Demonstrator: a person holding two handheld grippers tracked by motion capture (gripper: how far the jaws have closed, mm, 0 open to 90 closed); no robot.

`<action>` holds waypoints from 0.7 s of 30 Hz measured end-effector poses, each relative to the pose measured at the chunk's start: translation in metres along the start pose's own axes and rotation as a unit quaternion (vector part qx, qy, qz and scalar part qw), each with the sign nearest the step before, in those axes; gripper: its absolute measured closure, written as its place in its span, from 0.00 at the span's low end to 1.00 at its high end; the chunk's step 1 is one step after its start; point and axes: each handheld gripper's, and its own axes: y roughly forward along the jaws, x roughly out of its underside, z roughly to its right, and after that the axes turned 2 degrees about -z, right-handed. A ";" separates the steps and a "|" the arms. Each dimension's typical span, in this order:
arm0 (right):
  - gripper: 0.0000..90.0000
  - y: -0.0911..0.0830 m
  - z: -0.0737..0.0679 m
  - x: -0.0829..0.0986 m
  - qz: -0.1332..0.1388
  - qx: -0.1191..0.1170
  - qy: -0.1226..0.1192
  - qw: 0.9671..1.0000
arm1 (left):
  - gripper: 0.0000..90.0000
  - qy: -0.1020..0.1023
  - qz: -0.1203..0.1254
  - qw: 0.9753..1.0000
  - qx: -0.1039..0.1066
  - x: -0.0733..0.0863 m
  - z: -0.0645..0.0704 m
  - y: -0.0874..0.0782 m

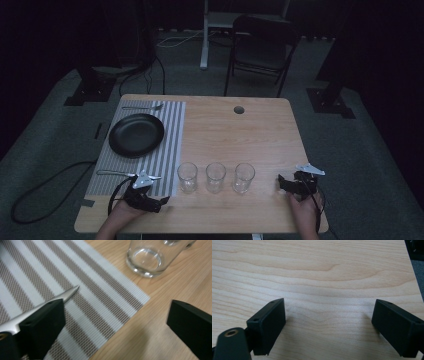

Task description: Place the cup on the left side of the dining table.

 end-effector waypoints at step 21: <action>0.13 0.000 0.000 0.000 0.000 0.000 0.000 1.000 | 0.04 0.025 0.031 0.999 0.024 -0.035 0.023 0.026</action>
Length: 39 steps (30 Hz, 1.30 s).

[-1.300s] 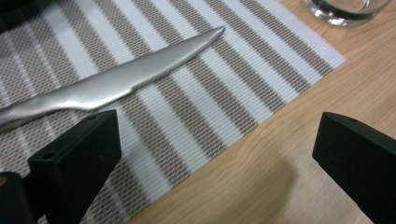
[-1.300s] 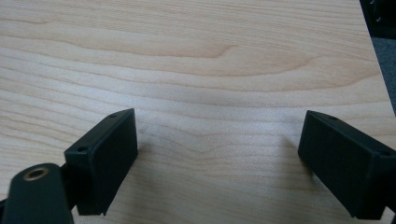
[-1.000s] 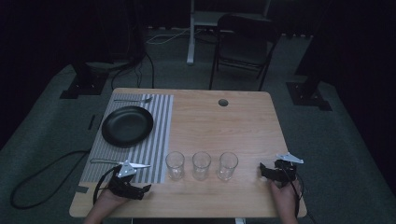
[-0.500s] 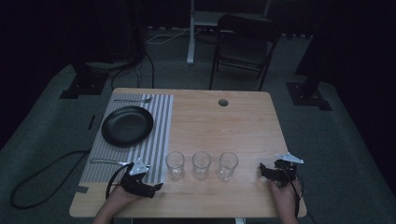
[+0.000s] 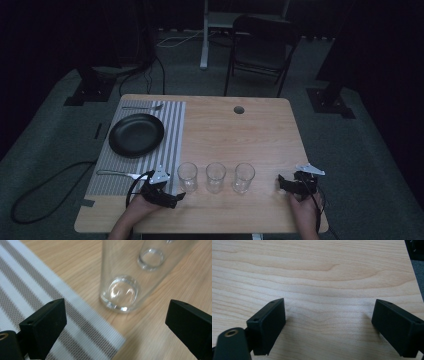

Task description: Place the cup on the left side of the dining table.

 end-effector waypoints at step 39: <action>0.13 0.000 0.000 0.000 0.000 0.000 0.000 1.000 | 0.31 0.026 0.103 0.994 -0.006 -0.036 0.015 0.006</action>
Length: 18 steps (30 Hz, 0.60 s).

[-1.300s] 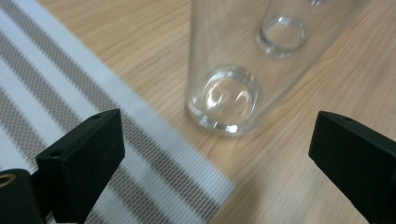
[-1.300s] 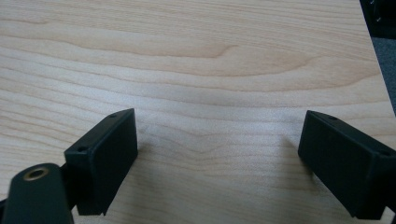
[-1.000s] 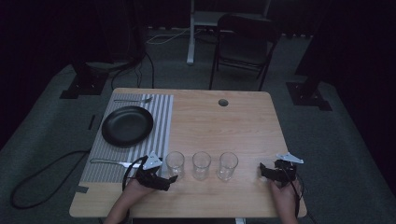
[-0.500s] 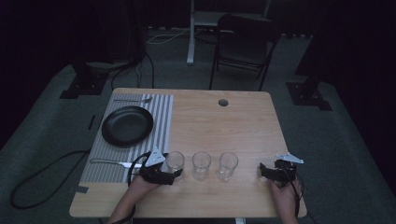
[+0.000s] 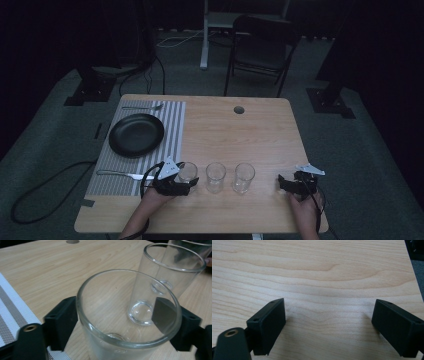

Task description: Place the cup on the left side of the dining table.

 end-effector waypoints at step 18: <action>0.13 0.000 0.000 0.000 0.000 0.000 0.000 1.000 | 0.32 -0.001 -0.017 1.000 -0.019 -0.011 -0.005 -0.003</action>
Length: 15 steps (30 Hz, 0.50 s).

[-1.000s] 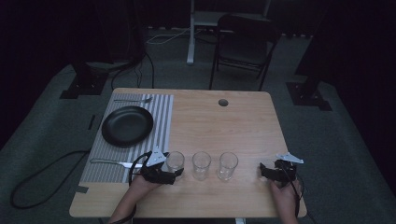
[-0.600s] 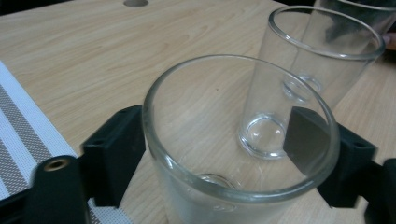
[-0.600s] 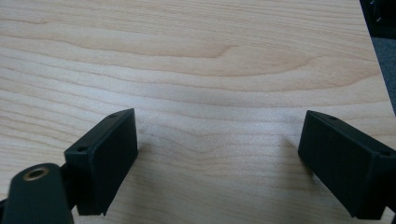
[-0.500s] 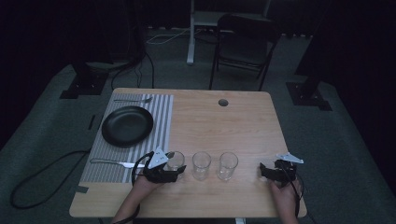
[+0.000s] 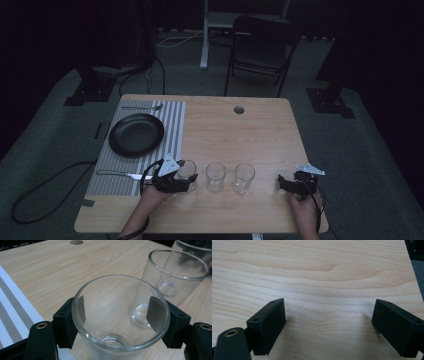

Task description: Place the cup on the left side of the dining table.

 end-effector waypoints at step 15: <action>0.13 0.000 0.000 0.000 0.000 0.000 0.000 1.000 | 0.32 -0.018 -0.003 0.999 -0.034 -0.014 -0.019 -0.013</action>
